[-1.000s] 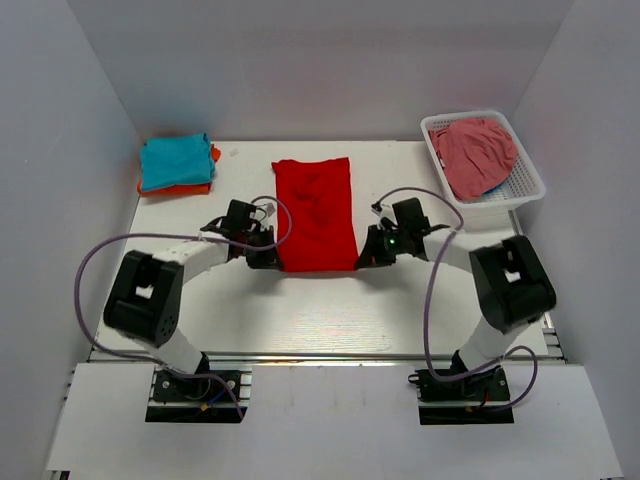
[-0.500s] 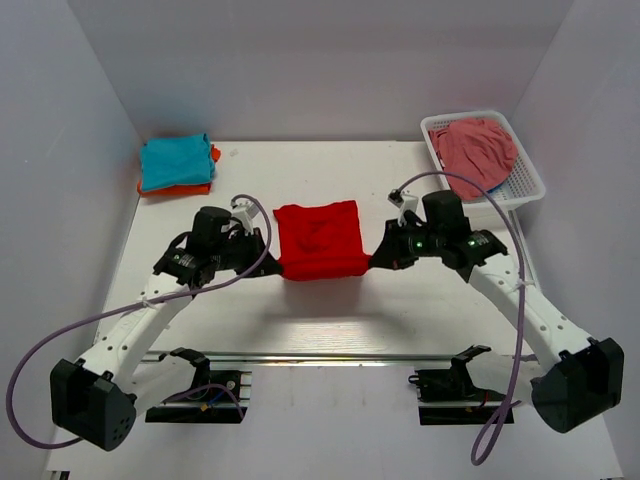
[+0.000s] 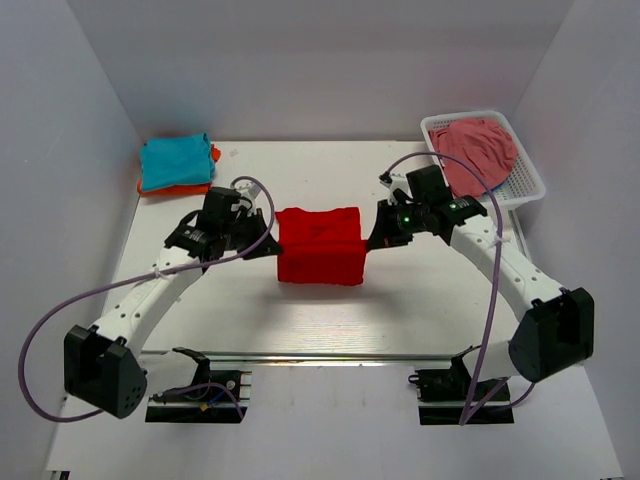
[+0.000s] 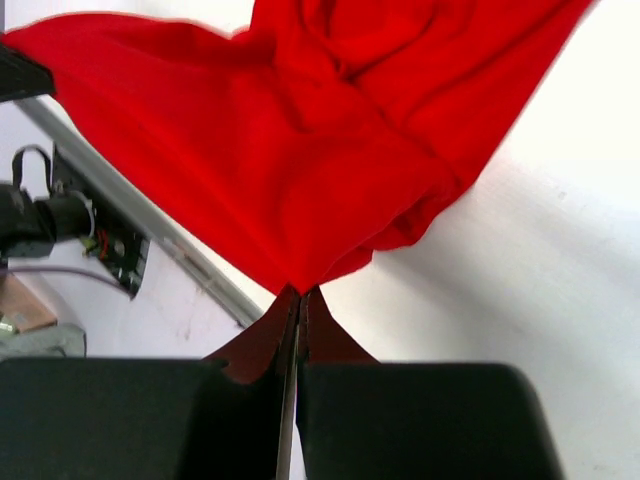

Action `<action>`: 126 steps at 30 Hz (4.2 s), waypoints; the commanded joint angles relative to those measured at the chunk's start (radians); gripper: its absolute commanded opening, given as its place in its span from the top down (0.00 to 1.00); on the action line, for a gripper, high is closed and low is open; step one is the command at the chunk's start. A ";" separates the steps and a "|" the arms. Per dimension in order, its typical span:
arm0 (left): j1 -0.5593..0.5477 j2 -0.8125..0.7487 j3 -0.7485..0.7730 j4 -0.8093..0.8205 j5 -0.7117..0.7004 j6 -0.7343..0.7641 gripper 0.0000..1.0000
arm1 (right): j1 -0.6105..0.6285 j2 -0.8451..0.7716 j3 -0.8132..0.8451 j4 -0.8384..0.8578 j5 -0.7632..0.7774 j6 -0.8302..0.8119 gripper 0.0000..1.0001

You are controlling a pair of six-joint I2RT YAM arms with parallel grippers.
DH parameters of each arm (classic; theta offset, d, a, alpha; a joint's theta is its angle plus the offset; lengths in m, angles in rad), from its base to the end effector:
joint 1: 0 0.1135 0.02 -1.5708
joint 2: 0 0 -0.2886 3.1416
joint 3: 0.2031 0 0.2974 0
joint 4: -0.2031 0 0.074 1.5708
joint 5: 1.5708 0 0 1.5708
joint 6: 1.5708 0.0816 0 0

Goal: Fold and stack the t-shirts
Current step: Fold the long partially folded tshirt into a neat square, then smooth out wrinkles on the folded tshirt

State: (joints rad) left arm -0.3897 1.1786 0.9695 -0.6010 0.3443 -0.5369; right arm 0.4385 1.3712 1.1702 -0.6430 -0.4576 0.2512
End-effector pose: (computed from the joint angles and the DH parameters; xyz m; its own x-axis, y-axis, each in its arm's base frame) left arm 0.2773 -0.1437 0.2692 -0.8688 -0.1637 -0.4674 0.1496 0.8130 -0.5627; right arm 0.3088 0.1846 0.2870 -0.8161 -0.1364 -0.5616 -0.4582 0.7449 0.4850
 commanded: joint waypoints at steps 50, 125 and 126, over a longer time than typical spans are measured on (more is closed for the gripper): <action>0.132 0.738 0.666 0.085 -0.263 0.046 0.00 | -0.126 0.766 0.627 0.396 -0.013 -0.116 0.10; 0.028 0.687 -0.069 0.653 0.314 0.120 0.00 | -0.081 0.677 -0.033 0.790 -0.431 0.192 0.10; 0.028 0.696 -0.084 0.641 0.303 0.130 0.00 | -0.101 0.701 -0.046 0.795 -0.426 0.207 0.10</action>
State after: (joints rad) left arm -0.3660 1.8549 0.9497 0.1028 0.7174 -0.4339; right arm 0.3679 2.0296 1.1553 0.1356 -0.9108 0.4278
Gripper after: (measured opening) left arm 0.995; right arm 0.902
